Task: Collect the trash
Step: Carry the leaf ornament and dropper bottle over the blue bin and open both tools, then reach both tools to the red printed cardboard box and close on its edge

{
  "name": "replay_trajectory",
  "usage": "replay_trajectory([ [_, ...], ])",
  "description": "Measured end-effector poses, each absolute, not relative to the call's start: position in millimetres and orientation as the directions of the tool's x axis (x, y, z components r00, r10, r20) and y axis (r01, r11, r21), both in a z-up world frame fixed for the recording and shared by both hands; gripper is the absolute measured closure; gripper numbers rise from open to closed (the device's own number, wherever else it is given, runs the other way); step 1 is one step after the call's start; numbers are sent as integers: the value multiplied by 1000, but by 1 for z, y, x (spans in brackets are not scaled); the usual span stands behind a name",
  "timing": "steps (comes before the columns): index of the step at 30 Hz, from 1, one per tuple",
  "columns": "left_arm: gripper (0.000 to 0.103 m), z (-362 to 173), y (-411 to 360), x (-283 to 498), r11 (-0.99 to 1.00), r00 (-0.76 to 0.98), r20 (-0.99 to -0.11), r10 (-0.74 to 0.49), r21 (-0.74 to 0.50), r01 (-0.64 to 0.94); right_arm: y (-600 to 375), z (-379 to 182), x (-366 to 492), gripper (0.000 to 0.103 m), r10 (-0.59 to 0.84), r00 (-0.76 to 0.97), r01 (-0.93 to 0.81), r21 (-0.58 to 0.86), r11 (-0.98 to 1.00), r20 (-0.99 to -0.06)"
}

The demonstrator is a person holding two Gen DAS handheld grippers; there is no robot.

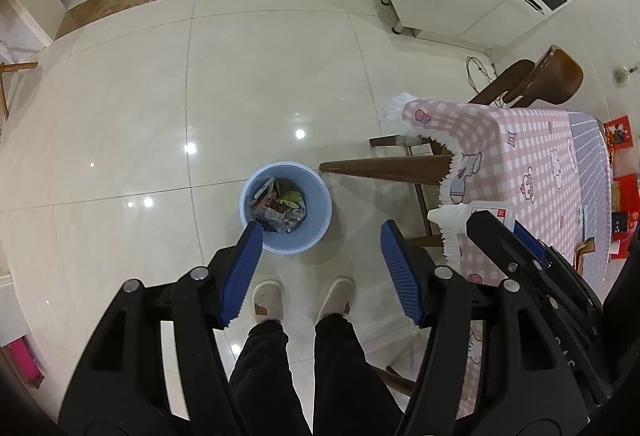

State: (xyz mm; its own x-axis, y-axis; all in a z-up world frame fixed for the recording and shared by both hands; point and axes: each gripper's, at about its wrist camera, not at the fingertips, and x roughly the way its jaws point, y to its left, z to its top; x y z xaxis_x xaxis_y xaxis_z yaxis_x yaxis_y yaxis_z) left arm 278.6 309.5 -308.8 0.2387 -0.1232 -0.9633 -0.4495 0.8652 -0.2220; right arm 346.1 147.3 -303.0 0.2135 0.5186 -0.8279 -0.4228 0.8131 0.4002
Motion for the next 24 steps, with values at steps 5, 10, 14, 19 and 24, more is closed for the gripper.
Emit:
replay_trajectory([
  [5,41,-308,312,277,862,238,-965,-107,-209,-462,149,-305,348,79,527,211,-429,407,806,-823],
  [10,39,-307,314,274,855,236,-967,-94,-200,-479,151,-307,349,78,542,190,-431,427,795,-819],
  [14,39,-306,311,275,857,238,-967,-88,-195,-478,147,-304,350,72,541,194,-426,427,798,-818],
  [19,38,-300,297,284,867,247,-966,-77,-187,-462,126,-300,354,67,539,221,-401,428,810,-813],
  [24,38,-287,259,306,895,275,-958,-84,-194,-403,76,-296,362,67,517,274,-330,426,843,-811],
])
